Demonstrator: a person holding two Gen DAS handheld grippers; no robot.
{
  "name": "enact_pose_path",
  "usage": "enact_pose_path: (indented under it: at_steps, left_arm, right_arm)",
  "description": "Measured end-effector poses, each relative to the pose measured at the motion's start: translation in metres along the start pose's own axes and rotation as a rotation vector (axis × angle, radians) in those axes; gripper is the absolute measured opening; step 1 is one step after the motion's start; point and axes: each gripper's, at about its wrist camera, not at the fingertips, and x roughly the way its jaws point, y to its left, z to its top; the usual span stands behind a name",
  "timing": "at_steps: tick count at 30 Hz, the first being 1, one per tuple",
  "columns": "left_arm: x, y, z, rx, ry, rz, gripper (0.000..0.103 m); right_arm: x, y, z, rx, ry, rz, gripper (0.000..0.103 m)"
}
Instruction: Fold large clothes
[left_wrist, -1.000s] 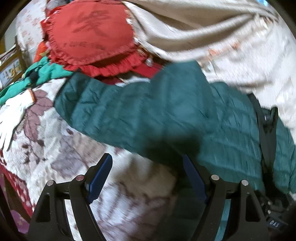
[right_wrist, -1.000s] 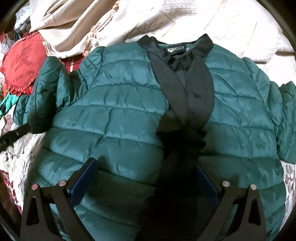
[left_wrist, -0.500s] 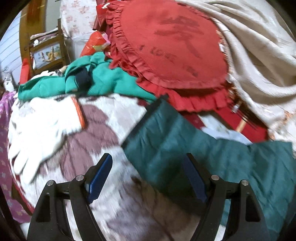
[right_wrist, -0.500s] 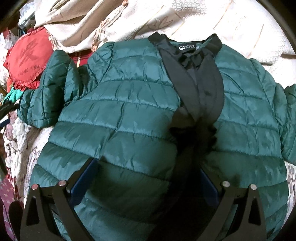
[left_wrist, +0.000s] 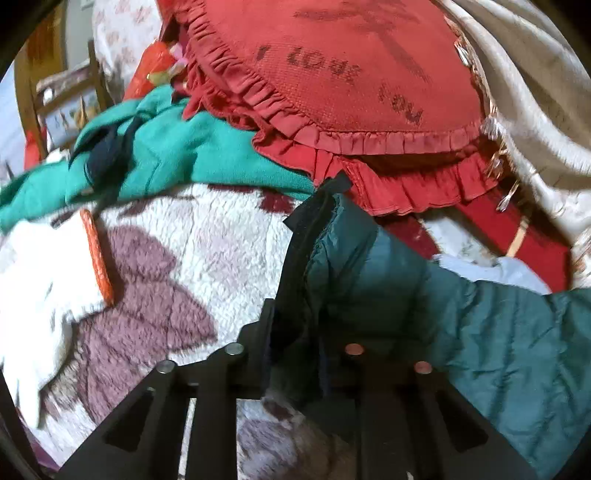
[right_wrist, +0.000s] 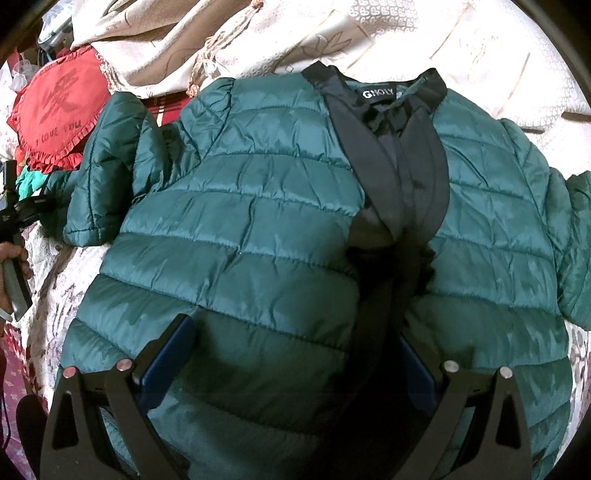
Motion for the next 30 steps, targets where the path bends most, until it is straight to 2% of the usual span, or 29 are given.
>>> enact_pose_path:
  at_steps: [3, 6, 10, 14, 21, 30]
  left_arm:
    - [-0.026, 0.01, -0.001, -0.059, -0.039, -0.063, 0.0]
    - [-0.063, 0.007, -0.006, -0.043, -0.084, -0.14, 0.0]
    - [-0.112, -0.007, -0.016, 0.005, -0.103, -0.249, 0.0]
    - [-0.149, -0.033, -0.026, 0.039, -0.101, -0.33, 0.0]
    - [-0.206, -0.088, -0.049, 0.147, -0.117, -0.419, 0.0]
    - [-0.242, -0.159, -0.082, 0.263, -0.094, -0.519, 0.0]
  right_arm:
    - [-0.003, -0.001, 0.0, 0.0, -0.004, 0.001, 0.102]
    - [-0.01, -0.004, -0.002, 0.0, -0.012, -0.002, 0.102]
    - [-0.019, -0.009, -0.004, 0.016, -0.027, -0.007, 0.102]
    - [-0.031, -0.016, -0.008, 0.04, -0.045, -0.003, 0.102]
    - [-0.056, -0.037, -0.016, 0.06, -0.078, -0.025, 0.102]
    - [-0.071, -0.076, -0.024, 0.109, -0.088, -0.054, 0.102]
